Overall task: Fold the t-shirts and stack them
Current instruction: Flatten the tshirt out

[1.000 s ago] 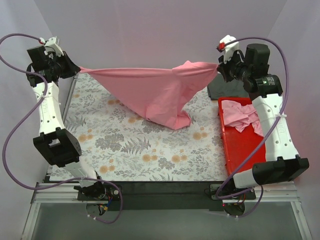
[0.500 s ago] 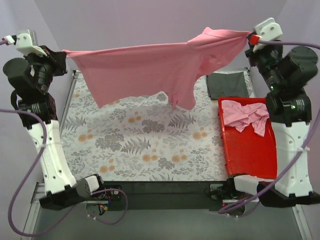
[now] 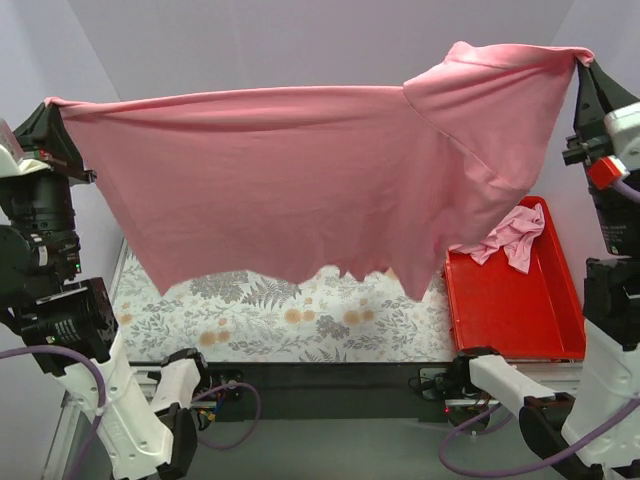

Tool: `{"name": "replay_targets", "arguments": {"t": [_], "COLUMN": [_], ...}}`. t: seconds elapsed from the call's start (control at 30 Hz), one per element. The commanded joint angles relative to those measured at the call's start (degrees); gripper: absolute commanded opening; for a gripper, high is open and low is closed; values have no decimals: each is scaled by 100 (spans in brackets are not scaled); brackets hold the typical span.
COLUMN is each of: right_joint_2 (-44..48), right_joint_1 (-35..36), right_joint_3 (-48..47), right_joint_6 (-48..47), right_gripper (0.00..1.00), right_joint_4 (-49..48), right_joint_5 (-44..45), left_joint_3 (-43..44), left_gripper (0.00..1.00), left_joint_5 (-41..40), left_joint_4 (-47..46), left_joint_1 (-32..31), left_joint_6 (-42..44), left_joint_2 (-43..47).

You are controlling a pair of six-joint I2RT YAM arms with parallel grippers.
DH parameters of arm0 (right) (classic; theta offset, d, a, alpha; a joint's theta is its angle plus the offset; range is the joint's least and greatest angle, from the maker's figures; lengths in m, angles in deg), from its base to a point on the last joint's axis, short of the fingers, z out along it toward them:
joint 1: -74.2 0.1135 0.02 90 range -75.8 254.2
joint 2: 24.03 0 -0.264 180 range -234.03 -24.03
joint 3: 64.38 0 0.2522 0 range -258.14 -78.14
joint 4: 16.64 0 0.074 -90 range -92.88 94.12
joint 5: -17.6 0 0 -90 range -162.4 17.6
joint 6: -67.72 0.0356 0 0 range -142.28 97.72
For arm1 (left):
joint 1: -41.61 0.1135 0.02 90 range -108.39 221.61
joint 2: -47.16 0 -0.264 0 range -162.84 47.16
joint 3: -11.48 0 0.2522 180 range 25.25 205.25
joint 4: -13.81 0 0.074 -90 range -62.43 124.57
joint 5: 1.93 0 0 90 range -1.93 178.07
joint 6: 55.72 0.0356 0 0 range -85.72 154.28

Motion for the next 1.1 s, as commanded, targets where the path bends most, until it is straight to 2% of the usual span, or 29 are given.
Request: {"name": "replay_targets", "arguments": {"t": [0.0,0.1,0.23,0.37,0.4,0.5,0.57,0.67,0.8,0.9,1.07], "right_joint_2": [-595,-824,-1078,-1368,-1552,-2009,-2685,-3775,-5180,-5761,-6264], "right_joint_1": [-49,-49,30,328,390,610,715,724,724,724,760], "right_joint_3": [249,775,1812,3042,3506,4088,4082,3635,2748,2193,1630], "right_joint_6": [-247,-239,-221,-502,-615,-853,-915,-933,-1012,-1073,-1100], "right_gripper": [1,1,1,1,1,1,1,1,1,1,1], "right_joint_4": [-329,-497,-812,-1348,-1593,-2148,-2368,-2492,-2501,-2492,-2474], "right_joint_5": [-73,-345,-750,-970,-970,-918,-778,-576,-286,-206,-83], "left_joint_3": [-176,-624,-1572,-2871,-3040,-3542,-3622,-3421,-2203,-1585,-732], "left_gripper": [0,0,0,0,0,0,0,0,0,0,0], "left_joint_5": [-428,-217,493,829,882,970,970,979,900,1101,1120], "left_joint_4": [490,516,420,114,51,-432,-800,-1143,-1145,-1004,-899], "left_joint_1": [55,55,55,55,46,-6,-85,-156,-165,-165,-173], "left_joint_6": [490,613,701,745,745,658,588,544,473,481,464], "left_joint_2": [-525,-622,-823,-1218,-1515,-2088,-2834,-4029,-5802,-6551,-7160]}}
